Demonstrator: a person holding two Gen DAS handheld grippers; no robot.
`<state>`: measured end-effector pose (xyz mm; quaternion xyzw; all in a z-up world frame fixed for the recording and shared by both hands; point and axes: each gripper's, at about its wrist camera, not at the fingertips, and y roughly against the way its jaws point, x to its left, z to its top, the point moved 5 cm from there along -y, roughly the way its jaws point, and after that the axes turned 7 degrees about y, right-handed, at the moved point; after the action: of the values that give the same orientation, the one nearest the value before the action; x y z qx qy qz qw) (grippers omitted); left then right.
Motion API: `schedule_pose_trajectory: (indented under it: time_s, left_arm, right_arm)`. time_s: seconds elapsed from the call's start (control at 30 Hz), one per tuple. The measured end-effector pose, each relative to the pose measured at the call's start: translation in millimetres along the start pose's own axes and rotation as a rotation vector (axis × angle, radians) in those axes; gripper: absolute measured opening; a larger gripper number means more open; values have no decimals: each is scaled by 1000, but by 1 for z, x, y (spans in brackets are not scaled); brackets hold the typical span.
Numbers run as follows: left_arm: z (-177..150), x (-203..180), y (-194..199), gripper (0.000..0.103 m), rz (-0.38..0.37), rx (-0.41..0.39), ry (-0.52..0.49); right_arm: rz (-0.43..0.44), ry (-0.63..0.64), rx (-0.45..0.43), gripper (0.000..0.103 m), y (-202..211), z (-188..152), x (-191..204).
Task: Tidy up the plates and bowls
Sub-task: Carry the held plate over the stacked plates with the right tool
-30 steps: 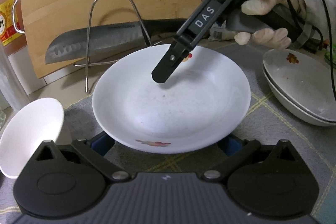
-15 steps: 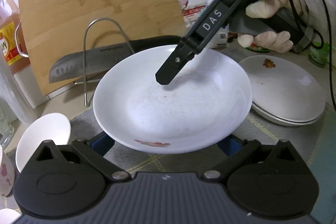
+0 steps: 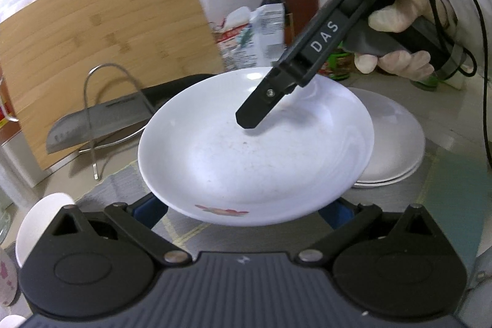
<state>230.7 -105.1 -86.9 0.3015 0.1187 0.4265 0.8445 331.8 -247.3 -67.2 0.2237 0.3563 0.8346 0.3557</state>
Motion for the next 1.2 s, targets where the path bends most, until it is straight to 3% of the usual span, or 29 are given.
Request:
schedule_pose_trajectory:
  time_s: [0.7,1.2]
  left_arm:
    - [11,-77,-14,102,-175,-6,-122]
    - [12,-103,-38,102,-261,34,-166]
  right_arm:
    - [-148,-170,-8,88,75,-90,-20]
    - [-207,-258,21,88,86,-125,-37]
